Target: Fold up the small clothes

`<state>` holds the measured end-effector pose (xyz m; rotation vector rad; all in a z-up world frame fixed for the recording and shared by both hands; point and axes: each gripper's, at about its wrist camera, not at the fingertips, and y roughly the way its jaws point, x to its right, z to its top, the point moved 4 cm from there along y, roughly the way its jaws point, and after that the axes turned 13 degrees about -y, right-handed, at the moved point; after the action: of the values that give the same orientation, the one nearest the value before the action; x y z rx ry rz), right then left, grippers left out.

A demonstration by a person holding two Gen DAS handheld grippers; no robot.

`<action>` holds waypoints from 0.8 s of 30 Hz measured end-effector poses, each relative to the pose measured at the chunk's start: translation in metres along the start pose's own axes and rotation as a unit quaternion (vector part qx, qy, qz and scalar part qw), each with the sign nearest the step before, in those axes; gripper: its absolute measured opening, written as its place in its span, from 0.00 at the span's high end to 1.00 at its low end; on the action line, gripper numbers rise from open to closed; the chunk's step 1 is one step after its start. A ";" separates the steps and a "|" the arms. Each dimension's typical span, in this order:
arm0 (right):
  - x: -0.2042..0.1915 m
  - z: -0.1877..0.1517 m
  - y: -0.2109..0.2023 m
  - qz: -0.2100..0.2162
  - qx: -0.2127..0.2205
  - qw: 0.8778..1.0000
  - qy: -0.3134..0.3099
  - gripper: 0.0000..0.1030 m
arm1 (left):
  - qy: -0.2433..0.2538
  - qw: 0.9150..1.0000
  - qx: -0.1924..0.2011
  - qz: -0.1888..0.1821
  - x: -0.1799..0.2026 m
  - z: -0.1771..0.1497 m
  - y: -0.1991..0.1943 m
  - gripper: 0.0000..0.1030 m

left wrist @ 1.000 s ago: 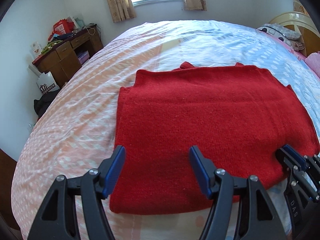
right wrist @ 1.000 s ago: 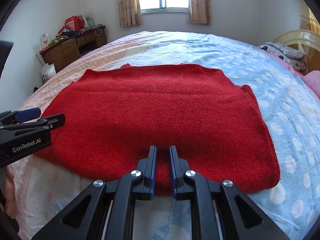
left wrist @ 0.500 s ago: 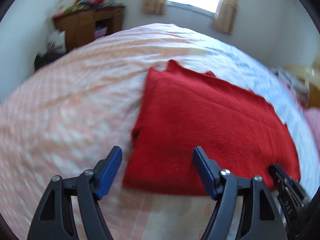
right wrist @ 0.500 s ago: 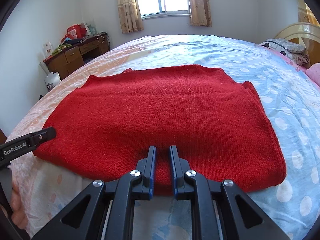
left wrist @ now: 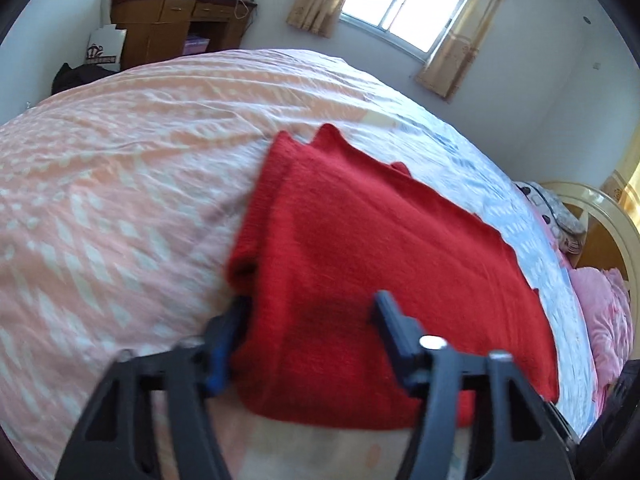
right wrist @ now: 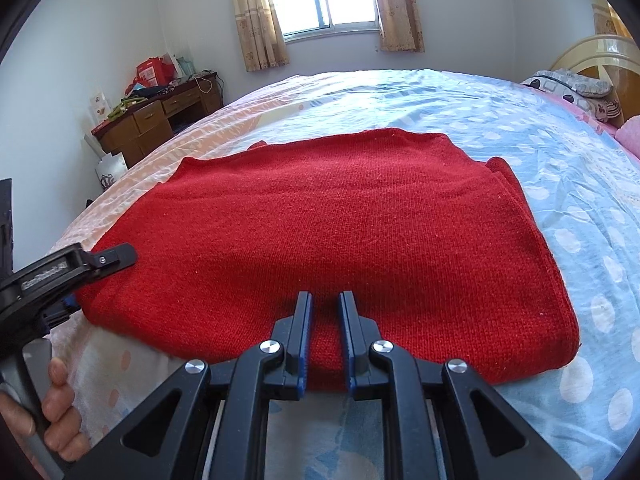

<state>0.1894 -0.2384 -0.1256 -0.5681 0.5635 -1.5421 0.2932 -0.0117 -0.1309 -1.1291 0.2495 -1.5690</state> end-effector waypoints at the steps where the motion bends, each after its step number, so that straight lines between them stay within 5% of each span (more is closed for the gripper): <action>1: 0.000 0.000 0.000 0.000 0.000 1.000 0.000 0.86 | -0.001 1.000 0.001 0.000 -0.003 0.001 -0.001 0.61; 4: 0.000 0.000 0.000 -0.001 0.001 1.000 -0.001 0.86 | -0.015 1.000 0.002 -0.013 -0.013 0.000 -0.006 0.77; 8: 0.000 0.000 0.001 -0.003 0.001 1.000 -0.003 0.86 | -0.020 1.000 0.006 -0.022 -0.016 -0.002 -0.007 0.79; 18: -0.003 0.003 0.002 -0.011 -0.012 1.000 -0.011 0.86 | -0.025 0.999 0.009 -0.032 -0.010 0.004 0.001 0.52; 20: -0.004 0.009 0.002 -0.007 -0.027 1.000 -0.015 0.83 | -0.017 0.999 0.015 -0.036 -0.011 0.001 0.000 0.58; 22: -0.005 0.019 0.001 0.017 -0.030 0.999 -0.010 0.83 | -0.016 0.999 0.011 -0.050 -0.012 -0.001 0.000 0.81; 24: -0.008 0.043 -0.005 0.035 -0.010 0.999 -0.003 0.83 | -0.026 0.998 0.008 -0.061 -0.015 0.000 0.000 0.81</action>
<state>0.2140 -0.2308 -0.0901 -0.5631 0.5889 -1.4689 0.2916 0.0013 -0.1389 -1.1893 0.1351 -1.6444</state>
